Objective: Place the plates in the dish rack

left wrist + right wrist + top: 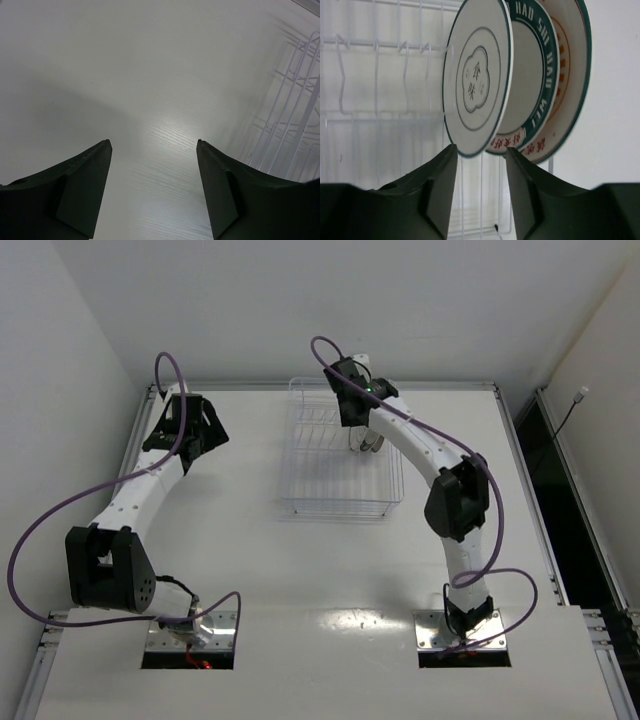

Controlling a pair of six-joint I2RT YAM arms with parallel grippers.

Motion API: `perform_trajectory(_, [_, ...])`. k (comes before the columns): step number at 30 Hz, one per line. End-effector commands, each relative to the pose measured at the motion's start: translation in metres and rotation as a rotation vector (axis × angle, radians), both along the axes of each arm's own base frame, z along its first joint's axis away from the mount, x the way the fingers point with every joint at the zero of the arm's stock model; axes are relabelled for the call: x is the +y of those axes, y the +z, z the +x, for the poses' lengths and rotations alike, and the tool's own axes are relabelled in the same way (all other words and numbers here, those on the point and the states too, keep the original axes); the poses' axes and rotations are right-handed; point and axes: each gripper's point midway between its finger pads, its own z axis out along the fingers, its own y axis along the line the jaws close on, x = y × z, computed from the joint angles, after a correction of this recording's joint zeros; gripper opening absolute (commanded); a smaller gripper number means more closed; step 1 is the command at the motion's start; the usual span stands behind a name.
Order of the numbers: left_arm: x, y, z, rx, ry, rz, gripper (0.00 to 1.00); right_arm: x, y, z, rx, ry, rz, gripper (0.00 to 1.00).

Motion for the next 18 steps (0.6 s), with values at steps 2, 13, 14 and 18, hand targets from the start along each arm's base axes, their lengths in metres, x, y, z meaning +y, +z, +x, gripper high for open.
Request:
perform_trajectory(2, [0.000,0.023,0.009,-0.063,0.019,0.003,0.69,-0.003,0.081,-0.035,-0.097,0.067,0.142,0.55])
perform_trajectory(13, [-0.017,0.027,0.008,-0.080,-0.053,-0.062,0.70,-0.011,0.083,-0.176,-0.046,0.403,0.410,1.00])
perform_trajectory(14, [-0.020,0.022,0.010,-0.065,-0.068,-0.073,0.70,-0.021,0.077,-0.185,-0.043,0.377,0.422,1.00])
perform_trajectory(18, [-0.028,0.011,0.012,-0.036,-0.103,-0.099,0.70,-0.066,0.050,-0.216,-0.060,0.215,0.390,1.00])
